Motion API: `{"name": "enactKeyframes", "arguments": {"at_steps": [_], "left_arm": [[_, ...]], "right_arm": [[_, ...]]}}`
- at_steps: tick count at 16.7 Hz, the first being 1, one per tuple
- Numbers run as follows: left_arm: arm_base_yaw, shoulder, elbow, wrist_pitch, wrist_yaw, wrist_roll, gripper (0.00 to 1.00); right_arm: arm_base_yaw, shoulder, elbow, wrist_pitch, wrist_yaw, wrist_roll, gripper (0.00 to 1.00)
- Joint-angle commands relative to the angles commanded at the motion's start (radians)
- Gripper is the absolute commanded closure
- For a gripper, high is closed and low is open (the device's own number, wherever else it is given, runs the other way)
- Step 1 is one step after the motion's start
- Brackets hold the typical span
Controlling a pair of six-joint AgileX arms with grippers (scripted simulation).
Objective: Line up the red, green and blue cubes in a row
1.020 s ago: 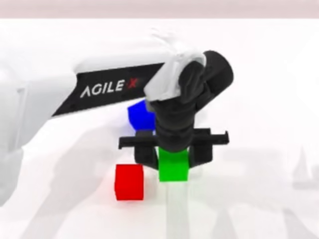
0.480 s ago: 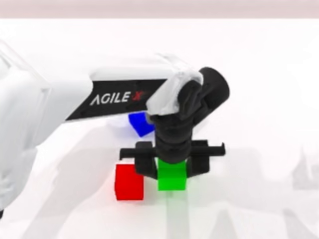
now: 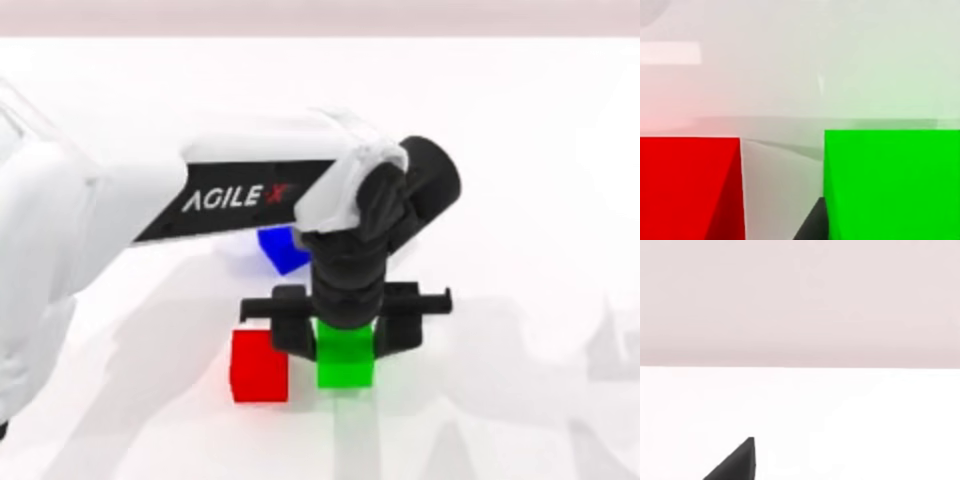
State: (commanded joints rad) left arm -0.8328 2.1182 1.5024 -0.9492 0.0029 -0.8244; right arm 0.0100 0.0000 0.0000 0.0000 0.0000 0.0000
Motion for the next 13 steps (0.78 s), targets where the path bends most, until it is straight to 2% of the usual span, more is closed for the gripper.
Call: {"name": "enactKeyframes", "arguments": {"at_steps": [4,13], "left_arm": [[0.0,0.0,0.0,0.0,0.0,0.0,0.02],[0.001,-0.001,0.0,0.0,0.0,0.0,0.0]], "right_arm": [[0.0,0.0,0.0,0.0,0.0,0.0,0.0],[0.0,0.0,0.0,0.0,0.0,0.0,0.0]]}}
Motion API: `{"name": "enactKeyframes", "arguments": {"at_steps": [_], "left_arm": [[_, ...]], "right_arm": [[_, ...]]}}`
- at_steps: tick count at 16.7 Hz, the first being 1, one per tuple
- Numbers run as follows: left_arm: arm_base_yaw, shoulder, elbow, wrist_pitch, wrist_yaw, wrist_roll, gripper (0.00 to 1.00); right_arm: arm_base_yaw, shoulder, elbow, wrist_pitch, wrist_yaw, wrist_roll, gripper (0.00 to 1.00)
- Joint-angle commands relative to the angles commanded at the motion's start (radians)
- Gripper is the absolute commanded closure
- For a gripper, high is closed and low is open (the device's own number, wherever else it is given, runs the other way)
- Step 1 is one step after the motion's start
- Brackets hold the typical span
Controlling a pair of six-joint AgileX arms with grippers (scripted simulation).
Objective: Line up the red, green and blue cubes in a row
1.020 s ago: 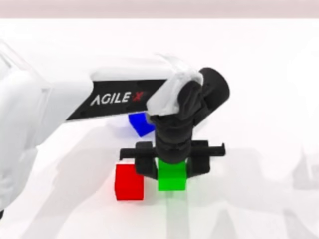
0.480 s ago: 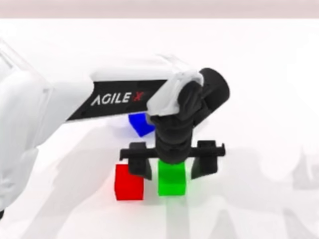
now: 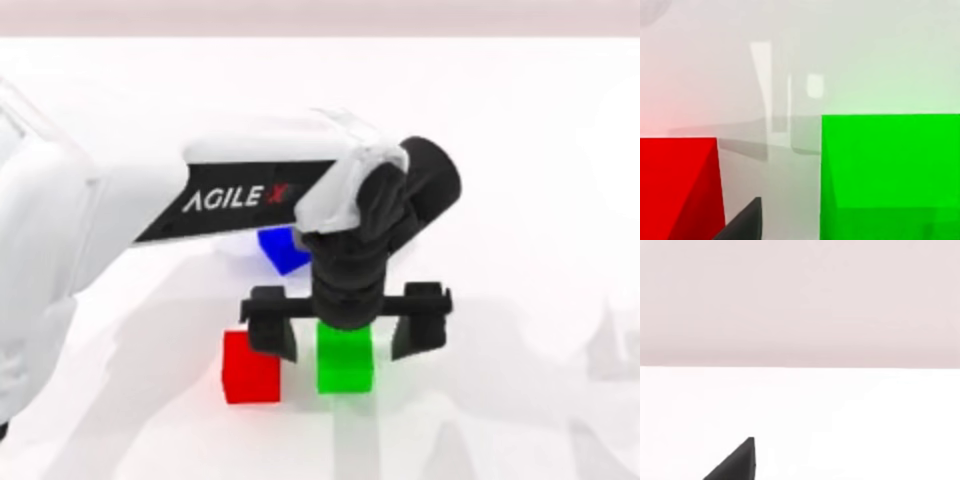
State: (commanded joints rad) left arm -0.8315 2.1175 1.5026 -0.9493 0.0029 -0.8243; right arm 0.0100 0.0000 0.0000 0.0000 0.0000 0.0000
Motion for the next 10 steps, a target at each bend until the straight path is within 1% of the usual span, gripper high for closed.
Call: {"name": "enactKeyframes", "arguments": {"at_steps": [3,7,10], "left_arm": [[0.002,-0.01,0.035,-0.042,0.0,-0.002,0.0],[0.014,-0.05,0.139,-0.201,0.0,-0.004,0.0],[0.018,-0.07,0.179,-0.249,-0.001,-0.003,0.0]], "right_arm": [[0.0,0.0,0.0,0.0,0.0,0.0,0.0],[0.0,0.0,0.0,0.0,0.0,0.0,0.0],[0.0,0.0,0.0,0.0,0.0,0.0,0.0]]}}
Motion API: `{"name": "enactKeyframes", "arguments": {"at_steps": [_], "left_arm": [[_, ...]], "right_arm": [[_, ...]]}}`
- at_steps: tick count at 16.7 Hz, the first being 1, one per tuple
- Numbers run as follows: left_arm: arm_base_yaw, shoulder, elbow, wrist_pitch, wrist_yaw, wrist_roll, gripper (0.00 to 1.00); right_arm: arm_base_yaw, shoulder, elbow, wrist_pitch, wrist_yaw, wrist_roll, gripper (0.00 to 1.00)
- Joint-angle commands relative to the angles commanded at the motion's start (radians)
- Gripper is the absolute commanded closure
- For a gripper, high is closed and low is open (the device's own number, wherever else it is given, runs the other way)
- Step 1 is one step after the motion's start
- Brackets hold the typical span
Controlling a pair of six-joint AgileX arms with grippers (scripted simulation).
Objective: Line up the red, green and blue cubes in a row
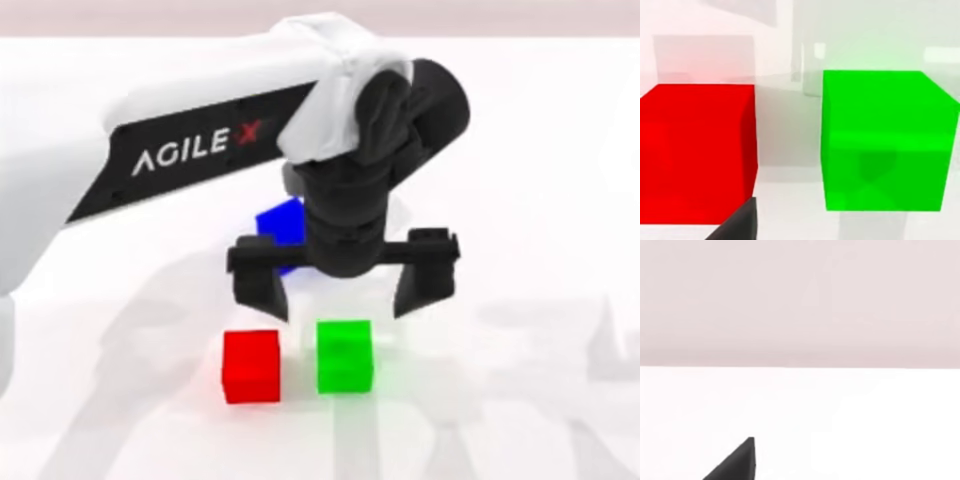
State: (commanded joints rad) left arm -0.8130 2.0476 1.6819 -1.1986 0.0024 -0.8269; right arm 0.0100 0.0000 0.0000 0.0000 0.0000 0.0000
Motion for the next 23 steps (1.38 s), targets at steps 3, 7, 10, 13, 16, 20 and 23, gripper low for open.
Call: {"name": "enactKeyframes", "arguments": {"at_steps": [3,7,10,13,16,20,23], "left_arm": [[-0.005,0.004,-0.002,0.003,0.0,0.0,0.0],[0.008,0.029,0.038,-0.011,-0.001,0.067,0.0],[0.041,0.088,0.12,-0.043,-0.001,0.228,0.0],[0.093,0.163,0.224,-0.084,0.001,0.481,0.0],[0.151,0.238,0.333,-0.126,0.002,0.775,0.0],[0.226,0.318,0.461,-0.169,0.003,1.112,0.0],[0.268,0.353,0.526,-0.187,0.003,1.262,0.0]], "right_arm": [[0.0,0.0,0.0,0.0,0.0,0.0,0.0],[0.0,0.0,0.0,0.0,0.0,0.0,0.0],[0.0,0.0,0.0,0.0,0.0,0.0,0.0],[0.0,0.0,0.0,0.0,0.0,0.0,0.0],[0.0,0.0,0.0,0.0,0.0,0.0,0.0],[0.0,0.0,0.0,0.0,0.0,0.0,0.0],[0.0,0.0,0.0,0.0,0.0,0.0,0.0]]}}
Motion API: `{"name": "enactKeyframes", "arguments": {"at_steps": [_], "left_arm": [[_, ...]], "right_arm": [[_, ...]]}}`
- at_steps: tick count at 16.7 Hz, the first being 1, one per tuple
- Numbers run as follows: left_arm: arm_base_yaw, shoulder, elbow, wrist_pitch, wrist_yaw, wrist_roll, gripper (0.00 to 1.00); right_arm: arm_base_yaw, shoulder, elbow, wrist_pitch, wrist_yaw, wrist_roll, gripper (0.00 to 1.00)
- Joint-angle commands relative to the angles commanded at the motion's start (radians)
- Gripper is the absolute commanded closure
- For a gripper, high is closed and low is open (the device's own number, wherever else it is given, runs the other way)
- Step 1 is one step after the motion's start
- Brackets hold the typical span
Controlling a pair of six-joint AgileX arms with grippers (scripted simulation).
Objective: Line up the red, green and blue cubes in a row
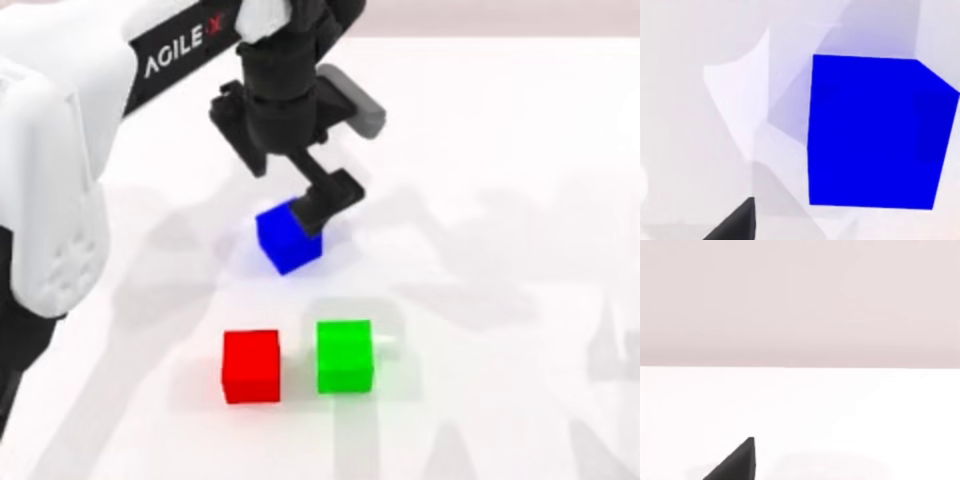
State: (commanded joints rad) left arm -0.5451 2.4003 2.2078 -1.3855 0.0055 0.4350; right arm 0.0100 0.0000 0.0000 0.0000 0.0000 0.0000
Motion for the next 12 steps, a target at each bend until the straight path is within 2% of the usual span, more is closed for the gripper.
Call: {"name": "enactKeyframes", "arguments": {"at_steps": [3,8,12], "left_arm": [[0.017,0.013,0.027,-0.007,0.0,0.054,0.0],[0.013,0.009,0.021,-0.002,0.0,0.052,0.0],[0.016,0.025,-0.079,0.111,0.0,0.052,0.0]], "right_arm": [[0.0,0.0,0.0,0.0,0.0,0.0,0.0],[0.0,0.0,0.0,0.0,0.0,0.0,0.0],[0.0,0.0,0.0,0.0,0.0,0.0,0.0]]}}
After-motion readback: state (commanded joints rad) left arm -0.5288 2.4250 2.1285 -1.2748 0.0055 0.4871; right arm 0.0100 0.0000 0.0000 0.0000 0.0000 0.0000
